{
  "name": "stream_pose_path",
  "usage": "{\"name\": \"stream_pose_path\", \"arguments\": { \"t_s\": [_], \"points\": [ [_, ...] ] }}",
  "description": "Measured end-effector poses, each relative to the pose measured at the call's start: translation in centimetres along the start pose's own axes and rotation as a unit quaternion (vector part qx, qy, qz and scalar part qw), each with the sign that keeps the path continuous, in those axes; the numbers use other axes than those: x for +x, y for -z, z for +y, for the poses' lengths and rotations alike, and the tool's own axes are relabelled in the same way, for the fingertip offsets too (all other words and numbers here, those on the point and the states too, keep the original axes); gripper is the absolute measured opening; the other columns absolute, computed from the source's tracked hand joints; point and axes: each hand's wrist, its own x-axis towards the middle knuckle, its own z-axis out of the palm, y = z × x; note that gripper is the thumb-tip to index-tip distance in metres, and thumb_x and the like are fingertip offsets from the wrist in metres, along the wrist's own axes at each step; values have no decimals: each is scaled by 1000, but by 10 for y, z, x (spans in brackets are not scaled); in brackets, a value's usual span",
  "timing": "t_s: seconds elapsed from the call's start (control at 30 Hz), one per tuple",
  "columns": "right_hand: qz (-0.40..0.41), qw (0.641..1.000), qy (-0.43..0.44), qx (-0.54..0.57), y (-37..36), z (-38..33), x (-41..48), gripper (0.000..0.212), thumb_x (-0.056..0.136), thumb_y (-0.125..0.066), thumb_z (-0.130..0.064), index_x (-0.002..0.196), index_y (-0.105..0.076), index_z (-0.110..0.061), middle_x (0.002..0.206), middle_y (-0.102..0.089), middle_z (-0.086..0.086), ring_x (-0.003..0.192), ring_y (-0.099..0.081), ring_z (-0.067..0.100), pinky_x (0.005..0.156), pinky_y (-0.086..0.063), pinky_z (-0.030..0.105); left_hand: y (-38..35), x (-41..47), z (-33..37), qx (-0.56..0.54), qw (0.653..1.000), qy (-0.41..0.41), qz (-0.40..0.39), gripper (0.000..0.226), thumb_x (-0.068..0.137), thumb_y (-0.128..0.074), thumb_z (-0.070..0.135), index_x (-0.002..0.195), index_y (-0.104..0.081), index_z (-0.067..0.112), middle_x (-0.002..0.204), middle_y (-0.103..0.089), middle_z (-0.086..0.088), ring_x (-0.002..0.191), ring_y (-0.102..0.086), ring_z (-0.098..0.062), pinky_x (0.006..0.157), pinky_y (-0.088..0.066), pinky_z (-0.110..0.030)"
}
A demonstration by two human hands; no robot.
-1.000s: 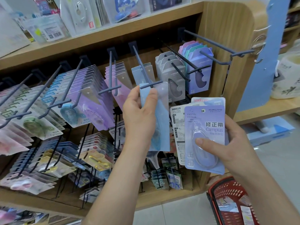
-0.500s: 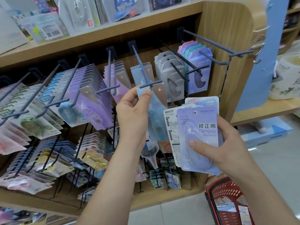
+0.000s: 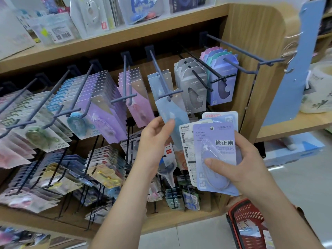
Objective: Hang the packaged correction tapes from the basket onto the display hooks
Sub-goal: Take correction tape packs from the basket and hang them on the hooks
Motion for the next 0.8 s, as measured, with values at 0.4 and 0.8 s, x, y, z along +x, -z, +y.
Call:
{"name": "stream_pose_path", "arguments": {
  "t_s": [0.4,0.8],
  "points": [
    [13,1000,-14,24,-11,1,3,47,79,-77,-1,113,-65,-32,103,-75,-11,97,-71,11,79,-58,28,1,38,-7,71,976,-33,204,12,91,-69,27,80,-72,24,81,-74,-1,80,-70,-19,82,-59,-47],
    [-9,993,-10,120,-30,1,4,45,72,-83,-16,111,-64,-25,105,-76,-3,94,-73,16,69,-58,26,8,-73,3,-88,993,75,6,55,76,-70,22,128,-53,30,86,-75,5,79,-72,-14,65,-55,-27]
  ]
}}
